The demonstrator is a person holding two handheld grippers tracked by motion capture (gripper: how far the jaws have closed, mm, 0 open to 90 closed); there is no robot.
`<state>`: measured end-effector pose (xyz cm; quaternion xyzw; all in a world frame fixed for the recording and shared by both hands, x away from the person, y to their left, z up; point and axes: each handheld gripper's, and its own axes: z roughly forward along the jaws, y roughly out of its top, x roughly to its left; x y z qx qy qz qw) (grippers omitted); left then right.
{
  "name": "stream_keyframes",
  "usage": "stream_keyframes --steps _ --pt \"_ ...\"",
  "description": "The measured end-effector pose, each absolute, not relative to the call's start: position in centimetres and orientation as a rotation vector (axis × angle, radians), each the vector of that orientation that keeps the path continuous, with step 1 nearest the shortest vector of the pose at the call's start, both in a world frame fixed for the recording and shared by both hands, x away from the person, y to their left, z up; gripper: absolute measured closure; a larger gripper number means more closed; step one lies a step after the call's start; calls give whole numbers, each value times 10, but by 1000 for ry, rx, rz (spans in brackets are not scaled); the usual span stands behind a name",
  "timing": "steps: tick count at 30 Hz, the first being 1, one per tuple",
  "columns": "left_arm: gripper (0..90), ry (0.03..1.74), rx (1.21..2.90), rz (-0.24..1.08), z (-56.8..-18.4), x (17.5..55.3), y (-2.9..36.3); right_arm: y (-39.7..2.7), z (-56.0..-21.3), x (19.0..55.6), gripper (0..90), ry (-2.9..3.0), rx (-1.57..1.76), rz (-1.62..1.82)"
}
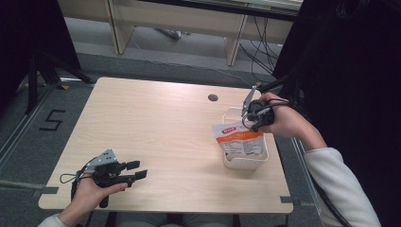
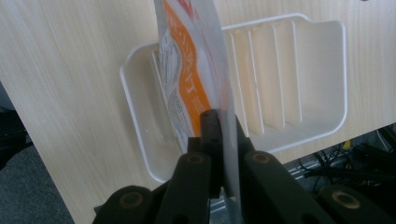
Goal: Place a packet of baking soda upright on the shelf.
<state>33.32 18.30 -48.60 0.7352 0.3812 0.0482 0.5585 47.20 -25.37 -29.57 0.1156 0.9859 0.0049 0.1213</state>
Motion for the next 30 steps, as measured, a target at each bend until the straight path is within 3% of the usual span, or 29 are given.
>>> stream_keyframes --steps 30 --pt "441 902 1736 125 -485 333 183 -289 -314 472 900 2882 499 16"
